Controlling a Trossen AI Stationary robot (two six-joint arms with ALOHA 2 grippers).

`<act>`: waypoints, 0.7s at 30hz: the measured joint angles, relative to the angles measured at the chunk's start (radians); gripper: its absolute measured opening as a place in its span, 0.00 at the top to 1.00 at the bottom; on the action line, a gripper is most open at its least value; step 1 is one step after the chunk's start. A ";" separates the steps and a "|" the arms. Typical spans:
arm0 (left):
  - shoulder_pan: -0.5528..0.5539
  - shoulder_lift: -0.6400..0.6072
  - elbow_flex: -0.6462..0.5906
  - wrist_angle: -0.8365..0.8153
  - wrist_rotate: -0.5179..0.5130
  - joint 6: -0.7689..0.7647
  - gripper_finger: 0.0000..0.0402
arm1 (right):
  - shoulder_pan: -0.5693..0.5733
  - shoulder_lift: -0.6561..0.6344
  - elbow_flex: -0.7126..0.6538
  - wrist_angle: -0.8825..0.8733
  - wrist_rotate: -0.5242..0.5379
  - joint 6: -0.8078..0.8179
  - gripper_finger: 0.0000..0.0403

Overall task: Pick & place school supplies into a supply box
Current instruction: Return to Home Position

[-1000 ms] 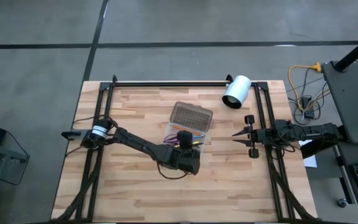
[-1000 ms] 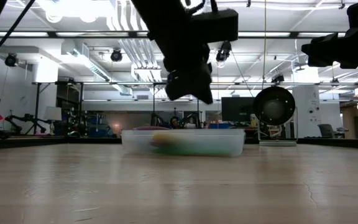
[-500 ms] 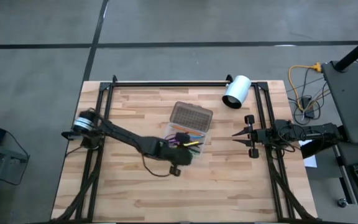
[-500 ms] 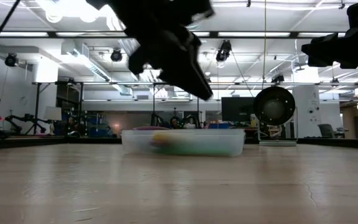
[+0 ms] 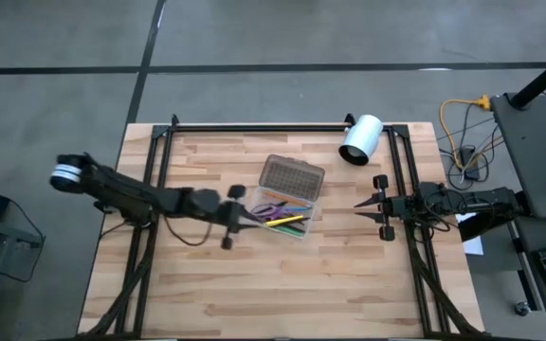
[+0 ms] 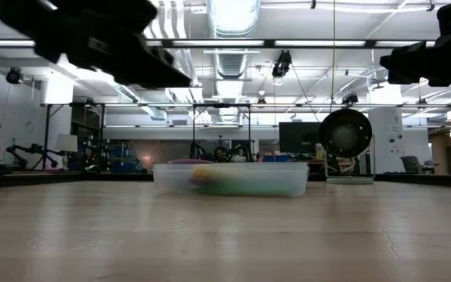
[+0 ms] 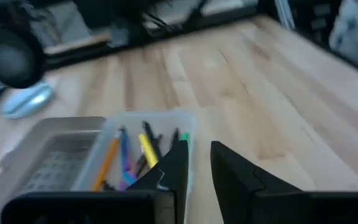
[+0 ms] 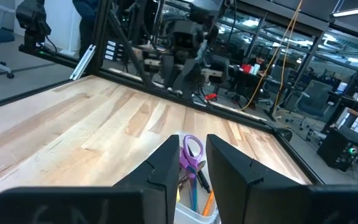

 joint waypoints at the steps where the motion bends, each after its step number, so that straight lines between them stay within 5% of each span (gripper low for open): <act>1: 0.002 -0.038 -0.035 0.026 -0.004 -0.017 0.87 | 0.000 0.000 0.000 0.000 0.000 0.000 0.83; 21: 0.013 -0.689 -0.371 0.092 -0.002 -0.179 0.87 | 0.000 0.000 0.000 0.000 0.000 0.000 0.81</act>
